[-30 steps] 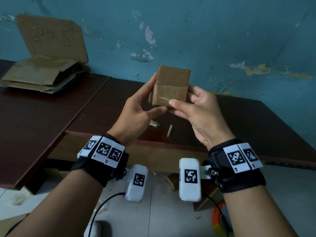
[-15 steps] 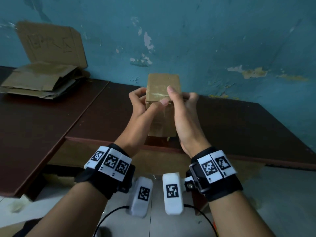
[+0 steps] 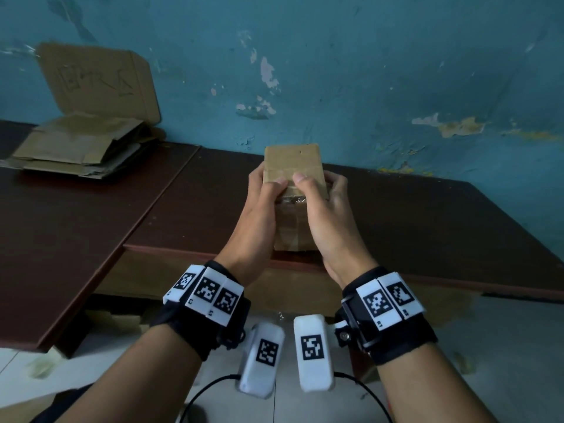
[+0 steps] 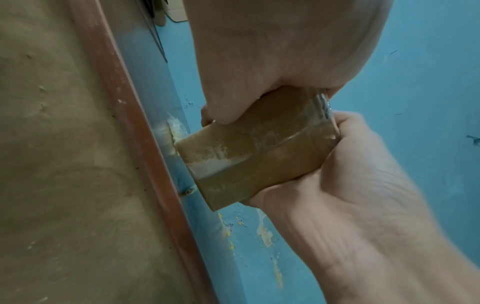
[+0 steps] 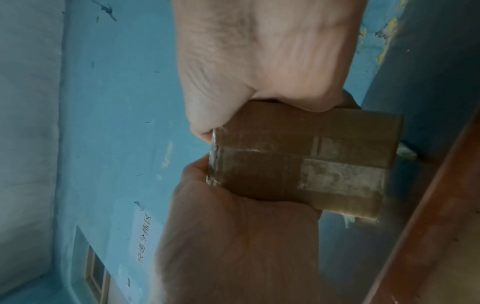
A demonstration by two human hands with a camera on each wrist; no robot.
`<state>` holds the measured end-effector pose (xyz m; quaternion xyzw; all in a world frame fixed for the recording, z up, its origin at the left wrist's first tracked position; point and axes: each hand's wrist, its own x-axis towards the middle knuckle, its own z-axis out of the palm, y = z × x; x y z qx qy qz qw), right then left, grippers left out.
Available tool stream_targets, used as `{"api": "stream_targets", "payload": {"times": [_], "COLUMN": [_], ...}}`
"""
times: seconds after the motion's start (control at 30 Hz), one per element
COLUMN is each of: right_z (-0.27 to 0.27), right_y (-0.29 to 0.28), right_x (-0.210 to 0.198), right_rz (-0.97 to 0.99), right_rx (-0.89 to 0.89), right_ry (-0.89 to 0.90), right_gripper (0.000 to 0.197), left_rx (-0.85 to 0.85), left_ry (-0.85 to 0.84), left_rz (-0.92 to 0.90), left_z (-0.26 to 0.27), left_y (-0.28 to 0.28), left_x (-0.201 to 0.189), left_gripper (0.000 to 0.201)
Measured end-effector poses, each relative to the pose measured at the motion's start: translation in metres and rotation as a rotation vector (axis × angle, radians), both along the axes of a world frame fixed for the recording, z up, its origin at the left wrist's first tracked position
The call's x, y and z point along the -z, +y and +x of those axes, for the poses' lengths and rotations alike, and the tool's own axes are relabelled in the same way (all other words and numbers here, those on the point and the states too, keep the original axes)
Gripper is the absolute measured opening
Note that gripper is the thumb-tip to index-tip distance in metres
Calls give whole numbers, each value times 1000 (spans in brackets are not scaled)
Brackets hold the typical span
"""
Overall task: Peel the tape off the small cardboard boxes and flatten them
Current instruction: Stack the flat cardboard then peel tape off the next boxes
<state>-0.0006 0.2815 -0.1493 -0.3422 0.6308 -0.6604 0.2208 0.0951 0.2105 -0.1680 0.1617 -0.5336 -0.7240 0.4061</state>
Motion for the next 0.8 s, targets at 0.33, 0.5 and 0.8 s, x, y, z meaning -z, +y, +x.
{"api": "stream_targets", "payload": {"times": [0.33, 0.5, 0.8], "right_z": [-7, -7, -10], "right_y": [1, 3, 6], "right_x": [9, 7, 4], "right_rz": [32, 23, 26], "right_rx": [-66, -124, -184], "right_ry": [-40, -54, -155], "right_gripper": [62, 80, 80], "left_rx": [51, 51, 5], "left_ry": [-28, -54, -120], "left_rz": [-39, -49, -47], "left_z": [0, 3, 1], "left_y": [2, 5, 8], "left_x": [3, 2, 1], "left_gripper": [45, 47, 34]}}
